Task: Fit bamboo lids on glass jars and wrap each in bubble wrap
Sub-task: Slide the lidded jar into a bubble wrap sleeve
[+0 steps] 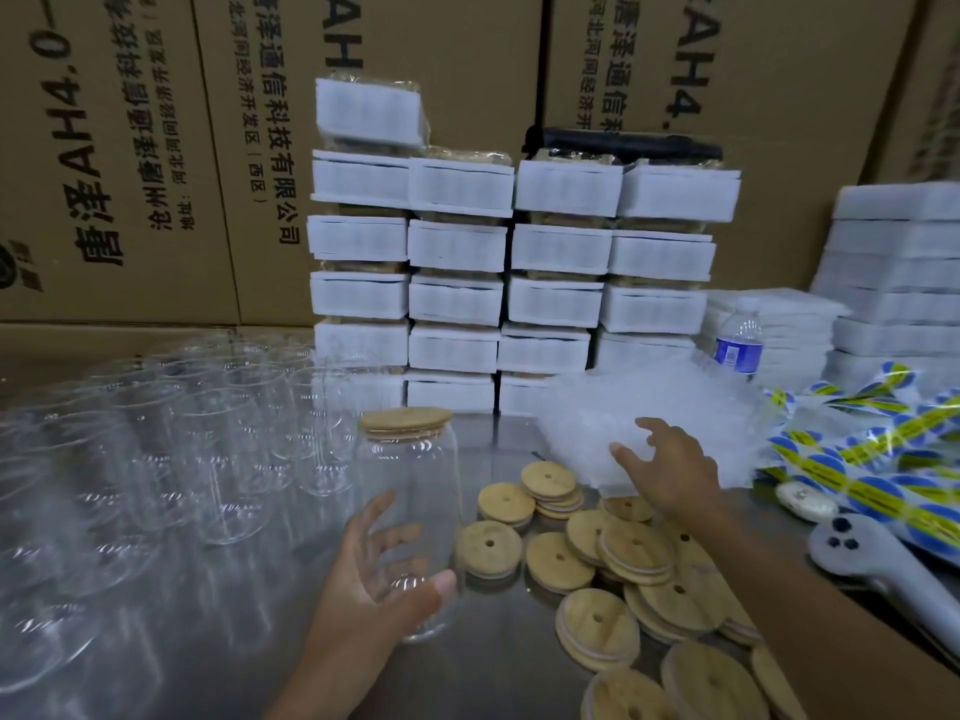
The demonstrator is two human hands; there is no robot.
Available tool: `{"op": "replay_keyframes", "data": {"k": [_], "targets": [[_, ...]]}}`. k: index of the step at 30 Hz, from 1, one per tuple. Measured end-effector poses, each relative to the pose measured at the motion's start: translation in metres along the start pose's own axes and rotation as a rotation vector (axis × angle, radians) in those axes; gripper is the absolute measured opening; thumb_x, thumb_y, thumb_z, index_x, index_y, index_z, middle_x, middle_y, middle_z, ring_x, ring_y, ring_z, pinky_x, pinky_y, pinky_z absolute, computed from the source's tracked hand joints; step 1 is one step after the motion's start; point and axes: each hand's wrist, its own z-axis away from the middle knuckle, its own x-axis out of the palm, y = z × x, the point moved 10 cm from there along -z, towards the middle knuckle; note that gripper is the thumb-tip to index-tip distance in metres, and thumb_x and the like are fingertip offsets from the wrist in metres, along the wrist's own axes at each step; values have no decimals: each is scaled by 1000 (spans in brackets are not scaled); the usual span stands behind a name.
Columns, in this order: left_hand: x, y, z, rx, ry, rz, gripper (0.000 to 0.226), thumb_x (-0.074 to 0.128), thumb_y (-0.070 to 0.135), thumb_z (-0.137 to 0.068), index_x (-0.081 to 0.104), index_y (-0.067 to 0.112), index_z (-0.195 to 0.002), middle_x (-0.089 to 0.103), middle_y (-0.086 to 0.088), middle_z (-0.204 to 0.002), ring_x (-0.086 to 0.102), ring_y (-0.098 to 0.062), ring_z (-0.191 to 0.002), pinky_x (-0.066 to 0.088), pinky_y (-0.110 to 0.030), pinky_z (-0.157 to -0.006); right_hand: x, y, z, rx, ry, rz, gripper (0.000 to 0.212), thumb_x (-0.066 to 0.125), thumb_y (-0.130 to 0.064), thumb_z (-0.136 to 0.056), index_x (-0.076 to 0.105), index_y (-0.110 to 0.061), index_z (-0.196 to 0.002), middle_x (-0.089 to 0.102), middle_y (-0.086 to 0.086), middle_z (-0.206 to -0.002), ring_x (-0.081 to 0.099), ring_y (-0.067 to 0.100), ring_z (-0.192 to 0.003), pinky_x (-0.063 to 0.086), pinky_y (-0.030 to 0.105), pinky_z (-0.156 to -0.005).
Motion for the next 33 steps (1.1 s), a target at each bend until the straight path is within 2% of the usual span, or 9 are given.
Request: {"op": "replay_keyframes", "data": {"k": [3,7,11,14,19,24,27,30,33], "targets": [[2,2,-3,4,4,14,83,73,7,-48,47,28,-124,61,-12,-107,66,-11,-80,53,-14,-63,-10,-3,-3,-30,118,217,55,53,-50,-91,44,-23,-138,51,10,-132,37,28,-131,23,45,-110],[2,3,-4,14,13,25,76,74,7,-48,50,31,-116,61,-11,-108,64,-18,-85,53,-15,-63,-15,-3,-3,-33,158,393,35,49,-48,-95,58,-30,-124,54,6,-123,36,25,-128,19,42,-110],[3,5,-4,19,10,16,86,82,23,-36,50,31,-116,62,-8,-106,68,-13,-79,52,-15,-64,-24,-1,-2,-4,241,263,31,46,-41,-98,69,-24,-111,60,12,-111,43,31,-120,25,44,-106],[5,4,-2,8,-3,18,81,78,13,-48,48,30,-121,62,-9,-109,69,-12,-81,52,-15,-62,-33,-6,2,-11,299,154,35,41,-31,-100,68,-12,-114,62,19,-106,46,36,-111,33,45,-95],[11,13,3,6,-41,8,83,76,18,-53,44,32,-129,62,-5,-112,69,-2,-82,50,-11,-59,-54,-46,15,-162,365,-17,35,39,-24,-100,68,-8,-112,61,21,-109,48,39,-107,37,44,-85],[10,28,6,62,4,35,94,79,42,-39,44,40,-126,60,-1,-117,67,-13,-97,53,-18,-67,-58,-97,50,-341,275,-257,28,46,-30,-99,70,-17,-105,65,2,-106,52,21,-104,40,41,-92],[4,36,7,103,49,86,89,78,42,-39,45,41,-122,61,0,-116,67,-11,-94,53,-19,-67,-47,-123,80,-412,152,-432,17,54,-28,-96,70,-21,-93,64,-16,-91,56,0,-89,43,17,-80],[-2,40,9,120,69,86,87,78,45,-43,43,47,-123,62,4,-116,68,-7,-95,53,-18,-66,-26,-137,102,-367,-16,-620,16,55,-26,-96,69,-23,-89,66,-17,-88,59,-10,-84,42,5,-68],[-10,40,10,131,97,115,86,78,44,-44,44,46,-123,61,1,-116,68,-4,-94,54,-18,-66,-3,-146,117,-236,-246,-903,20,52,-24,-97,71,-24,-92,71,-12,-87,64,-4,-86,48,12,-74]]}}
